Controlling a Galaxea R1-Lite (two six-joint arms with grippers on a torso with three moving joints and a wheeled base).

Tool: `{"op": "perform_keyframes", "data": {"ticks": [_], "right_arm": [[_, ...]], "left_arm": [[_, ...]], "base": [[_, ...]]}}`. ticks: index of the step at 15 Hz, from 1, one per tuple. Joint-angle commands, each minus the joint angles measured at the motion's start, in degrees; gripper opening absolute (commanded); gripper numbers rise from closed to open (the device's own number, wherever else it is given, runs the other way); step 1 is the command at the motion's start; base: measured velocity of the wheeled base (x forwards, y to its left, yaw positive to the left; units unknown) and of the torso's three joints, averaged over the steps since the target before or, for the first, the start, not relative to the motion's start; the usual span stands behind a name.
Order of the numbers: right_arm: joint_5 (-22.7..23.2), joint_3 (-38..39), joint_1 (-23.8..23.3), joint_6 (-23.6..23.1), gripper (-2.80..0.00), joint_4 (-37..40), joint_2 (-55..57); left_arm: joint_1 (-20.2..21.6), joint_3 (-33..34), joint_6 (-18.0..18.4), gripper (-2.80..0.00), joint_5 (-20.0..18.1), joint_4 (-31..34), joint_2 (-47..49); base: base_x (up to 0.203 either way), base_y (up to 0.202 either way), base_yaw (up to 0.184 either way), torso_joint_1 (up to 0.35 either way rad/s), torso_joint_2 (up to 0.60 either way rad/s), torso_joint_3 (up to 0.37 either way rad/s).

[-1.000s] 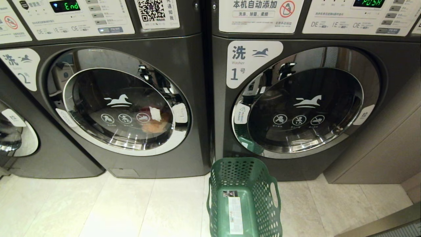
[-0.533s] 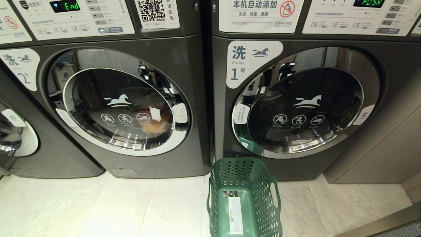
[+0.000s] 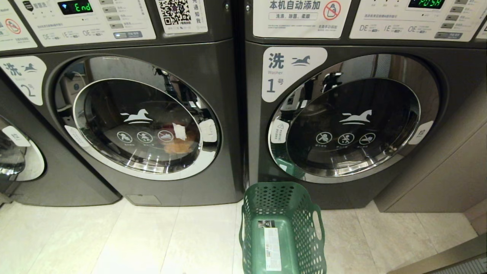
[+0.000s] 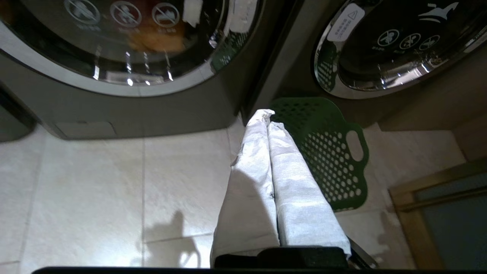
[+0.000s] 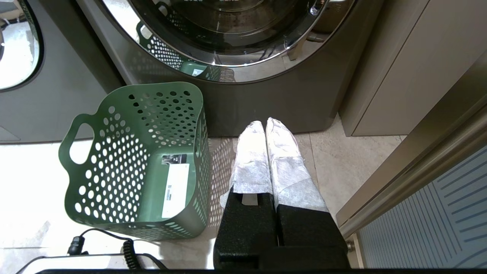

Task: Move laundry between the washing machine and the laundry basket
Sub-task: Open the lid of the washing machine

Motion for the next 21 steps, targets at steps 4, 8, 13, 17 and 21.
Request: {"op": "perform_keyframes", "data": {"ticks": [4, 8, 13, 17, 21], "right_arm": [[0.0, 0.0, 0.0, 0.0, -2.80, 0.0, 0.1], [0.0, 0.0, 0.0, 0.0, -2.80, 0.0, 0.1], [0.0, 0.0, 0.0, 0.0, -2.80, 0.0, 0.1], [0.0, 0.0, 0.0, 0.0, -2.80, 0.0, 0.1], [0.0, 0.0, 0.0, 0.0, -2.80, 0.0, 0.1]], "left_arm": [[-0.2, -8.4, -4.6, -2.80, -9.1, -18.4, 50.5], [0.4, -15.0, -3.9, -2.80, -13.4, -39.0, 71.8], [3.0, -16.1, 0.8, 0.00, -21.3, -43.7, 74.8], [3.9, -15.7, 8.9, 0.00, -32.6, -48.2, 78.3], [3.5, -17.4, 14.2, 0.00, -39.0, -56.6, 83.9]], "base": [[0.000, 0.000, 0.000, 0.000, 0.00, 0.000], [0.000, 0.000, 0.000, 0.000, 0.00, 0.000], [0.000, 0.000, 0.000, 0.000, 0.00, 0.000], [0.000, 0.000, 0.000, 0.000, 0.00, 0.000], [0.000, 0.000, 0.000, 0.000, 0.00, 0.000]]}}
